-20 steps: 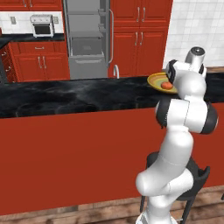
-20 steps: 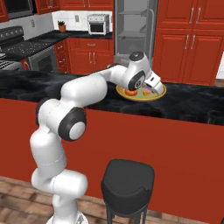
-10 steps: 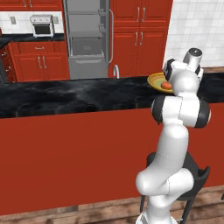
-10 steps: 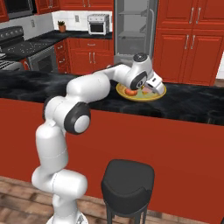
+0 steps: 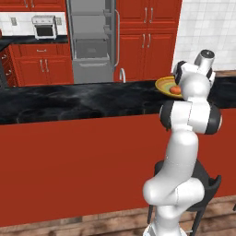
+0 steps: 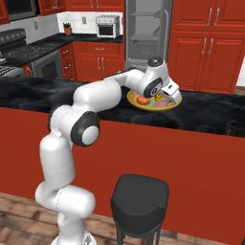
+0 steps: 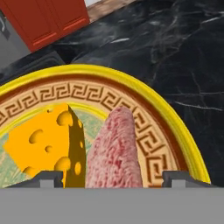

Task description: Take the cheese, steak, and squash from the fridge and place them on the plate on the dining counter to create an appetizer plate.

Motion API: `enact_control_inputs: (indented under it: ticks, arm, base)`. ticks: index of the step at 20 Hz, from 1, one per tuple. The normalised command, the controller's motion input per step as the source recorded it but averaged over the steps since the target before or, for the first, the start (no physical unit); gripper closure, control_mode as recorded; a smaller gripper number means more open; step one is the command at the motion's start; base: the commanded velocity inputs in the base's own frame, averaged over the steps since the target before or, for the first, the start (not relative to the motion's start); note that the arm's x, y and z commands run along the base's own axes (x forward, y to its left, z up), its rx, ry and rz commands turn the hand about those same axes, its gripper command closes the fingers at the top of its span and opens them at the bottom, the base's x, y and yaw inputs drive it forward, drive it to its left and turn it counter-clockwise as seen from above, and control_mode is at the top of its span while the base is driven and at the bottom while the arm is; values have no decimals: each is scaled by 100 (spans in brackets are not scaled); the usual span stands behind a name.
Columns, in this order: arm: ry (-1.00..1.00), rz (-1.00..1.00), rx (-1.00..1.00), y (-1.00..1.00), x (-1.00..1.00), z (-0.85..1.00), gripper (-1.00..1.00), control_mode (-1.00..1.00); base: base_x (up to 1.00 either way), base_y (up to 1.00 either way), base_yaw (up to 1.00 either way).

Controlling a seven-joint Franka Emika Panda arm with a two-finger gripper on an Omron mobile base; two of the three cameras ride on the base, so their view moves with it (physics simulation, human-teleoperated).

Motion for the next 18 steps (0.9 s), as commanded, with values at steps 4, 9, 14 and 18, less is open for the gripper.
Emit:
enact_control_inputs:
  ticks: [4, 9, 14, 18]
  arm:
    - [0, 0, 0, 0, -9, 11, -100, -100]
    - [-14, 0, 0, 20, -65, 76, -100, -100]
    - [-4, 0, 0, 55, -92, 63, -100, -100]
    - [0, 0, -1, 74, -100, 34, -100, -100]
  base:
    - [0, 0, 0]
    - [0, 0, 0]
    - [0, 0, 0]
    - [0, 0, 0]
